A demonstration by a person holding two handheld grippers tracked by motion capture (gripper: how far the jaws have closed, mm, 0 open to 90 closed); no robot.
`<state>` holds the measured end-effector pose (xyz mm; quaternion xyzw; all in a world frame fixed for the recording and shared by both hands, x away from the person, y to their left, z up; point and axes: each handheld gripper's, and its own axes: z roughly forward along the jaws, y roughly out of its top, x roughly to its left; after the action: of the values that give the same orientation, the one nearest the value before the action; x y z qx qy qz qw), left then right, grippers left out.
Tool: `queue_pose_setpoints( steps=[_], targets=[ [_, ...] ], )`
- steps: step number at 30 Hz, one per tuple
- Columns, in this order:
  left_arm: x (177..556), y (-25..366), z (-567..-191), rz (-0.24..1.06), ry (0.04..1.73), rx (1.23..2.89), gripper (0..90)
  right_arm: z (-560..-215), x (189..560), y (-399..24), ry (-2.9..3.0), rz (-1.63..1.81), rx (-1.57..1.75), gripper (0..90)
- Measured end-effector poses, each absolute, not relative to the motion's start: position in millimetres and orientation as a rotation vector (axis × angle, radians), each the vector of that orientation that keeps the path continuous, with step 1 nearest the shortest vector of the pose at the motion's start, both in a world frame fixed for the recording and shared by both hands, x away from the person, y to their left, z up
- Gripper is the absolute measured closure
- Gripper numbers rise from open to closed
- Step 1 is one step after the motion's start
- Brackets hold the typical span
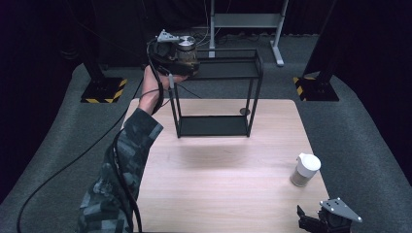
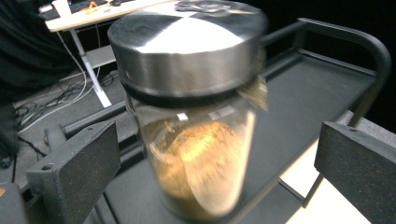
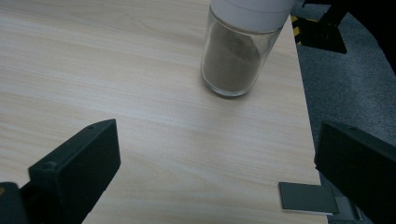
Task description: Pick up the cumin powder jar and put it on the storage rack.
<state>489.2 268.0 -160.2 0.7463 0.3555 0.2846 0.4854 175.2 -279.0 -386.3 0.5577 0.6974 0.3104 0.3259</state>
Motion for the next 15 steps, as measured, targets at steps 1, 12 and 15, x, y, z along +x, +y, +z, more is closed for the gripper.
queue_pose_setpoints(
  steps=[1,12,15],
  targets=[
    [482.8,268.4,-161.6,0.718,0.861,1.816,0.0,-386.2,175.1,-279.0,1.827,0.813,1.462,0.0],
    [426.6,293.3,-211.8,0.764,0.837,1.846,0.0,-387.0,176.2,-277.8,1.828,0.811,1.463,0.0],
    [414.5,297.5,-235.9,0.749,0.851,1.871,0.0,-387.6,177.0,-277.7,1.832,0.808,1.464,0.0]
  ],
)
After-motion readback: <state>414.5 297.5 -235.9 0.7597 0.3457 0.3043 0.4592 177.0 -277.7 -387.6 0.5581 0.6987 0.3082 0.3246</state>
